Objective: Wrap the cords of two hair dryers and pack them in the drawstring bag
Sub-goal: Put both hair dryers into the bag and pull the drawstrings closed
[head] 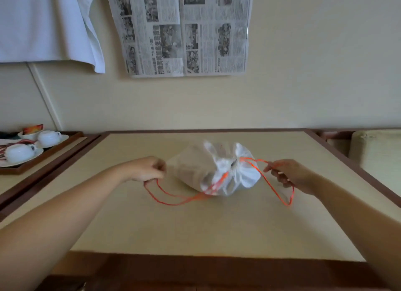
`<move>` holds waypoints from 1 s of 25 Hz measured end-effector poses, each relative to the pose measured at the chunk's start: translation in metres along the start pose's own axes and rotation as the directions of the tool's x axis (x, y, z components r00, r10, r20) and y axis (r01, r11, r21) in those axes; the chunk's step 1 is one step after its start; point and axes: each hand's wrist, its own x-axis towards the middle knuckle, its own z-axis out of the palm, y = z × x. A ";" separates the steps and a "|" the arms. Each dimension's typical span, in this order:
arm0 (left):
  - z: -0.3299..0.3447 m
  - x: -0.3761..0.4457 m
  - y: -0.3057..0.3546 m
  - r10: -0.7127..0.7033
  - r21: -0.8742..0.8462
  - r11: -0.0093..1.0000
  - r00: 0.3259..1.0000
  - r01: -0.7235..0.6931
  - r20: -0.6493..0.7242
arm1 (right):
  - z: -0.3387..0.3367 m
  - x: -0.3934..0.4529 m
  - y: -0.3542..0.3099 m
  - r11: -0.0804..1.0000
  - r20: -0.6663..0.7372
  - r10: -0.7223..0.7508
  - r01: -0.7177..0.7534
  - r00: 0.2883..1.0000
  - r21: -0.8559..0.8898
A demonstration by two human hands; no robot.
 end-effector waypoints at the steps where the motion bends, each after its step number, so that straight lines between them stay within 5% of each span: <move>1: 0.003 0.008 0.010 0.001 0.007 1.000 0.997 -0.001 -0.081 | -0.002 -0.004 -0.008 1.000 0.000 0.007 -0.007 1.000 -0.022; 4: 0.009 0.029 0.055 0.197 0.082 0.980 0.878 -0.180 -0.436 | -0.015 -0.021 -0.029 0.965 0.036 0.119 -0.107 0.992 -0.238; 5: 0.020 0.029 0.070 0.371 0.165 0.929 0.836 -0.332 -0.406 | -0.018 -0.028 -0.035 0.947 0.060 0.175 -0.151 0.983 -0.283; 7: 0.054 0.033 0.088 0.589 0.438 0.749 0.802 -0.496 -0.098 | -0.020 -0.044 -0.051 0.926 0.015 0.217 -0.201 0.976 -0.318; 9: 0.079 0.033 0.092 0.508 0.661 0.620 0.858 -0.423 0.074 | -0.014 -0.058 -0.062 0.848 -0.208 0.059 -0.158 0.976 -0.506; 11: 0.082 0.038 0.097 0.298 0.666 0.720 0.953 -0.193 -0.046 | 0.004 -0.074 -0.067 0.716 -0.435 -0.315 -0.090 0.844 -0.692; 13: 0.085 0.040 0.117 0.107 0.582 0.812 0.971 0.038 -0.212 | 0.044 -0.089 -0.073 0.694 -0.381 -0.534 0.135 0.755 -0.707; 15: 0.094 0.044 0.151 0.068 0.579 0.805 0.949 0.129 -0.307 | 0.086 -0.088 -0.070 0.676 -0.236 -0.543 0.252 0.806 -0.692; 18: 0.085 0.037 0.190 -0.044 0.385 0.915 0.977 0.124 -0.211 | 0.098 -0.064 -0.048 0.591 -0.227 -0.340 0.019 0.913 -0.807; 19: 0.072 0.034 0.202 -0.084 0.319 0.939 0.984 0.130 -0.154 | 0.082 -0.058 -0.044 0.578 -0.309 -0.324 -0.072 0.894 -0.813; 21: 0.052 0.028 0.190 0.063 0.289 0.957 0.981 -0.008 -0.181 | 0.048 -0.056 -0.037 0.597 -0.434 -0.404 -0.127 0.805 -0.792; 23: 0.056 0.014 0.149 0.187 0.426 0.903 0.949 -0.064 -0.255 | 0.043 -0.059 -0.033 0.654 -0.345 -0.507 0.092 0.790 -0.751; 25: 0.072 0.012 0.116 0.112 0.289 0.955 0.981 -0.062 -0.158 | 0.063 -0.059 -0.029 0.621 -0.088 -0.548 0.334 0.832 -0.709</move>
